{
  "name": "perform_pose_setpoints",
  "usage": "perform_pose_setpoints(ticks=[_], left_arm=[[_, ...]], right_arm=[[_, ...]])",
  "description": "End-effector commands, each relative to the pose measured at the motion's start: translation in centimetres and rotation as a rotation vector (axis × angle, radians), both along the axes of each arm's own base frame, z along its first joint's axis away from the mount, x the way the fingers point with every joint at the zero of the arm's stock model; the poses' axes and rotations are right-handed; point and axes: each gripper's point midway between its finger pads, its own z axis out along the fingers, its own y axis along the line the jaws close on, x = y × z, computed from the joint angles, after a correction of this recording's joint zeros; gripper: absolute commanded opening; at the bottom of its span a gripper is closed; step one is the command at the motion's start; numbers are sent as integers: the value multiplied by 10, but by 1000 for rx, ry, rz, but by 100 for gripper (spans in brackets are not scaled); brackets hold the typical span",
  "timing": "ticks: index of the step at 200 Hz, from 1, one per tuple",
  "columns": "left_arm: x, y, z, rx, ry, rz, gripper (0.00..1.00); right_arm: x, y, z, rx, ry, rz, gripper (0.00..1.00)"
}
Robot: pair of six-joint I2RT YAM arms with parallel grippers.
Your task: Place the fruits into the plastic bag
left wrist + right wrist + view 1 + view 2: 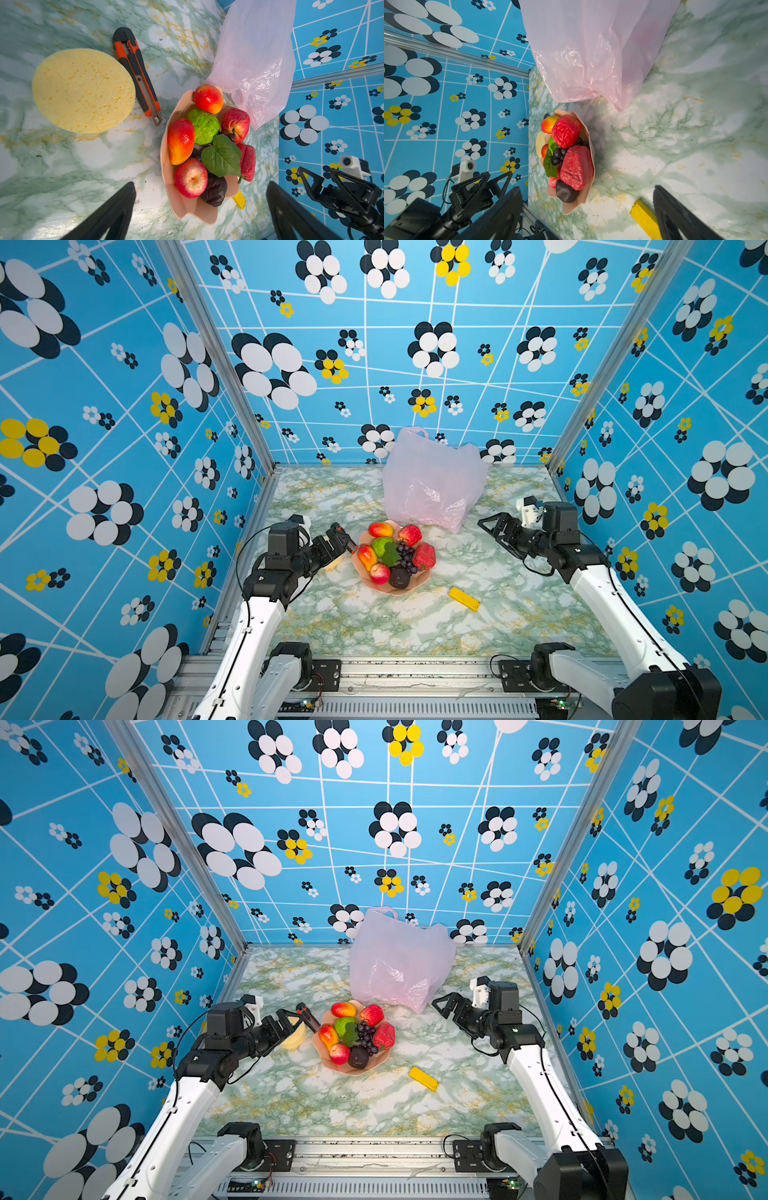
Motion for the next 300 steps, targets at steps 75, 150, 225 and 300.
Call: perform_pose_setpoints(ticks=[75,150,225,300], left_arm=[[5,-16,-24,-96,95,-61,99],[42,-13,-20,-79,93,-78,99],[130,-29,-44,-100,134,-139,99],[168,-69,-80,-88,182,-216,99]], right_arm=[[-13,26,-36,8,106,57,99],[0,37,-46,-5,121,65,99],[5,40,-46,-19,122,76,99],[-5,31,-46,-69,110,68,99]])
